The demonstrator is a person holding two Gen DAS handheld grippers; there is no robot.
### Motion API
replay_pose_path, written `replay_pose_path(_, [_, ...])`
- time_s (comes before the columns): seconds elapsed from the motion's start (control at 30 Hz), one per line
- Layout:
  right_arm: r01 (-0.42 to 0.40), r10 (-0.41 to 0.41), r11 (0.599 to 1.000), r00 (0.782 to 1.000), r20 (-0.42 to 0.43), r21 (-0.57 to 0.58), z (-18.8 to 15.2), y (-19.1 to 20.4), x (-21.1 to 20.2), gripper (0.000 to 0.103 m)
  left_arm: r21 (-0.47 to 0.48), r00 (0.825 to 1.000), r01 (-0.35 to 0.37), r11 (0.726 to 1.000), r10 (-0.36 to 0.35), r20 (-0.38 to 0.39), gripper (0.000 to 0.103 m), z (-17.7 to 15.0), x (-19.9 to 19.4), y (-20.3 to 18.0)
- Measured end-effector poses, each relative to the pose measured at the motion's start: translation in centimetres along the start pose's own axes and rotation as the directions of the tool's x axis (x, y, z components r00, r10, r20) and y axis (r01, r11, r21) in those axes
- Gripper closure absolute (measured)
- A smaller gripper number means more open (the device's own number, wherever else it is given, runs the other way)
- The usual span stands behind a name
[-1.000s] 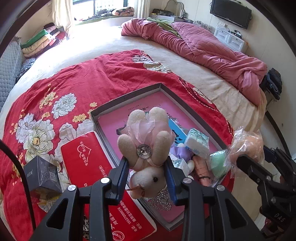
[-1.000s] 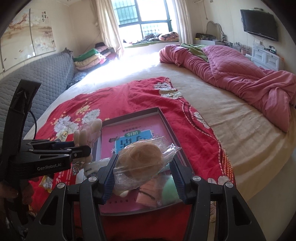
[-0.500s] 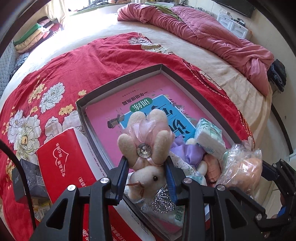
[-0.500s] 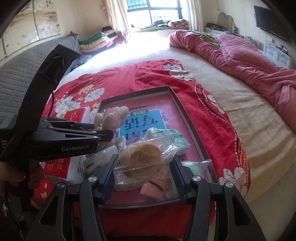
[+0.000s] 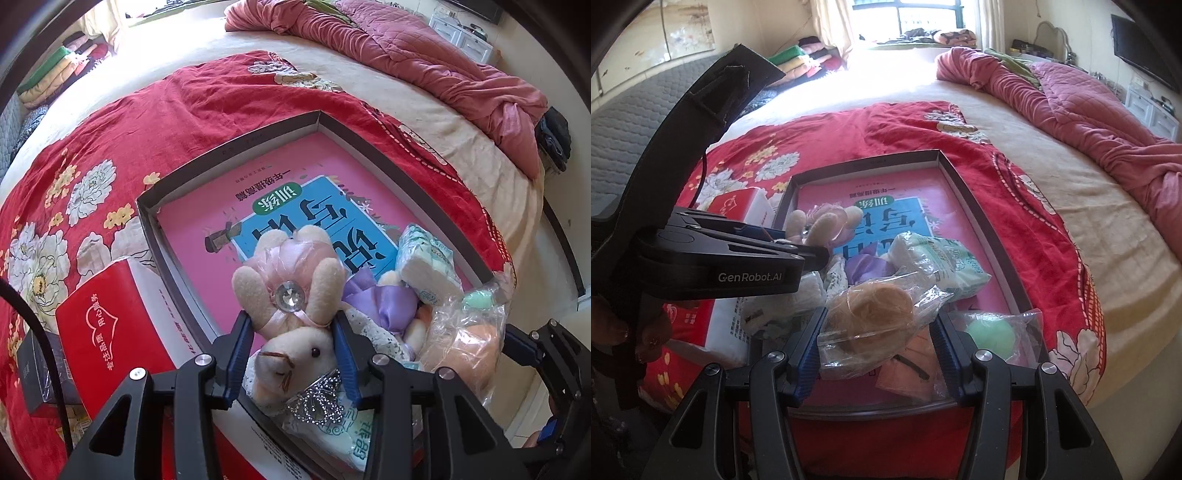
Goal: Organize soft objects
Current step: 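Lower the bunny into the pink tray and open the left tool while the right tool releases the bread roll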
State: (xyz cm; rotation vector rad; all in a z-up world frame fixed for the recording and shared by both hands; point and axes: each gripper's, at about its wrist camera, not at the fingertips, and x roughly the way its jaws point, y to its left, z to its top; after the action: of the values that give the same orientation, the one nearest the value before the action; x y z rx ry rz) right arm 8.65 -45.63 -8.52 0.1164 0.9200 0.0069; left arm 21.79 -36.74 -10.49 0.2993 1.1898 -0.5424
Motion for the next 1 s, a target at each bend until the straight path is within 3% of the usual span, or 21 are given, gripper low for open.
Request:
replay_pose_path(0.3, [0.009, -0.009, 1.000, 1.000, 0.001, 0.001, 0.1, 0.0, 0.8, 0.046, 0.014, 1.000, -0.018, 1.000, 0.018, -0.020, 0.058, 0.4, 0.4, -0.2])
replay_pose_path(0.43, [0.056, -0.056, 0.998, 0.998, 0.013, 0.016, 0.4, -0.5, 0.8, 0.046, 0.022, 0.999, -0.014, 1.000, 0.015, -0.033, 0.056, 0.6, 0.5, -0.4])
replay_pose_path(1.0, [0.091, -0.093, 0.994, 0.995, 0.037, 0.052, 0.9, -1.2, 0.7, 0.046, 0.026, 1.000, -0.006, 1.000, 0.006, 0.009, 0.056, 0.3, -0.8, -0.9])
